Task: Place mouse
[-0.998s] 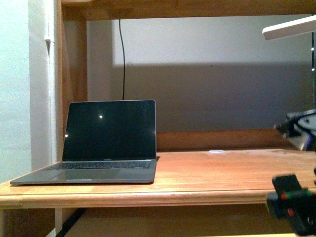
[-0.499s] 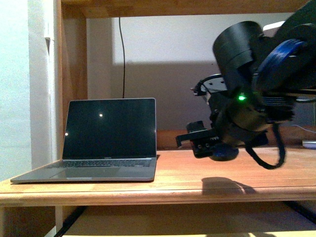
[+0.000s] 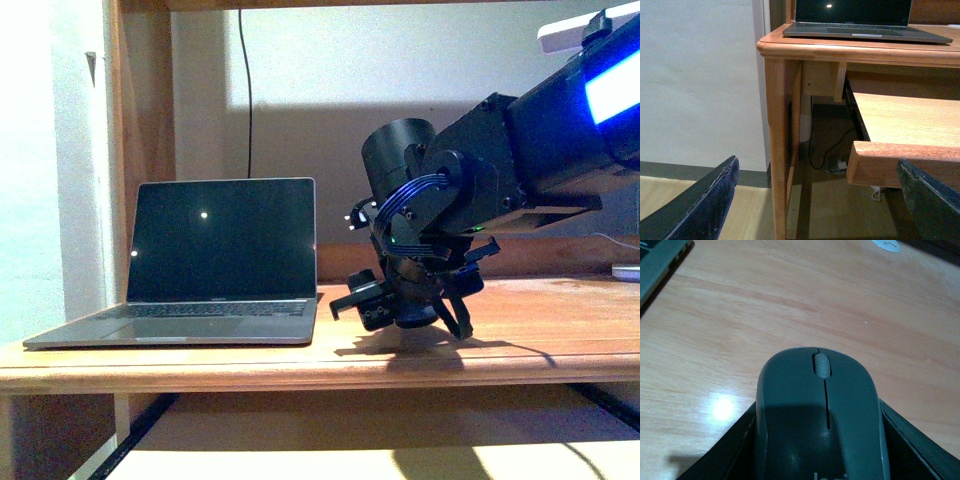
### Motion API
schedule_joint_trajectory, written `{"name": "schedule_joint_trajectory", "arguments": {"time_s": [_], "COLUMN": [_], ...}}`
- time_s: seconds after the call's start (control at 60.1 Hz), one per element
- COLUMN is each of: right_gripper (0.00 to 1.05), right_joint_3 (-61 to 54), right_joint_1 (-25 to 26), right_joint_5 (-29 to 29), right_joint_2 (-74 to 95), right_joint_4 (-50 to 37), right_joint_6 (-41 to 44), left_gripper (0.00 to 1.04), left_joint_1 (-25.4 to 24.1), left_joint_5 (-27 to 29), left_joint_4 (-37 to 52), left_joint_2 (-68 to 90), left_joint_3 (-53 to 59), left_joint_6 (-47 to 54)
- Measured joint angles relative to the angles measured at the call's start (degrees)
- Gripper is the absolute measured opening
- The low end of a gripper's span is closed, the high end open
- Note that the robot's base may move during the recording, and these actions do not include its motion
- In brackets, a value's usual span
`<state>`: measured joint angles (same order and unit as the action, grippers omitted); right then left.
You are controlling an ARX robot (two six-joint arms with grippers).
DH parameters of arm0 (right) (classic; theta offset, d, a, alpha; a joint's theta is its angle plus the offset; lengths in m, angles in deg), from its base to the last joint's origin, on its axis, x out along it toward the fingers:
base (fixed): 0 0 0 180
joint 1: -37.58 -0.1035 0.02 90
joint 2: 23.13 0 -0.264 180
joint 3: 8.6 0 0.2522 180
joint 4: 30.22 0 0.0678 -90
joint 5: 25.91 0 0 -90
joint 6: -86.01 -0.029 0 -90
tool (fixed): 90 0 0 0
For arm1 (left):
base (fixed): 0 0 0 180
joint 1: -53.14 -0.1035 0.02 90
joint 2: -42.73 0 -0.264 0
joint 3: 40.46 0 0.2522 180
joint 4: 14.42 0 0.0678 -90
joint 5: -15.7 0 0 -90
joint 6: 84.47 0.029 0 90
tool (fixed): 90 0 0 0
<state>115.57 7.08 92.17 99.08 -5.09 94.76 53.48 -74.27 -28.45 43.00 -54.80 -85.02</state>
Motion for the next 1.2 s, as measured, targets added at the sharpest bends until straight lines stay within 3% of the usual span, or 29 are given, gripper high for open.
{"name": "schedule_joint_trajectory", "arguments": {"time_s": [0.067,0.333,0.516,0.749,0.965,1.198], "right_gripper": [0.59,0.99,0.97,0.97,0.97,0.97], "right_joint_3": [0.7,0.6,-11.1,-43.3,-67.7,-82.5], "right_joint_1": [0.0,0.5,2.9,10.4,18.0,25.7], "right_joint_5": [-0.1,-3.7,-10.9,-28.0,-40.7,-49.6], "right_joint_2": [1.0,0.5,-10.1,-39.5,-58.2,-72.5], "right_joint_4": [0.2,-2.3,-9.0,-18.6,-15.8,-11.3], "right_joint_6": [0.3,-0.2,-1.4,-1.3,0.2,1.7], "left_gripper": [0.97,0.97,0.97,0.97,0.97,0.97], "left_joint_1": [0.0,0.0,0.0,0.0,0.0,0.0], "left_joint_5": [0.0,0.0,0.0,0.0,0.0,0.0], "left_joint_4": [0.0,0.0,0.0,0.0,0.0,0.0], "left_joint_2": [0.0,0.0,0.0,0.0,0.0,0.0], "left_joint_3": [0.0,0.0,0.0,0.0,0.0,0.0], "left_joint_6": [0.0,0.0,0.0,0.0,0.0,0.0]}}
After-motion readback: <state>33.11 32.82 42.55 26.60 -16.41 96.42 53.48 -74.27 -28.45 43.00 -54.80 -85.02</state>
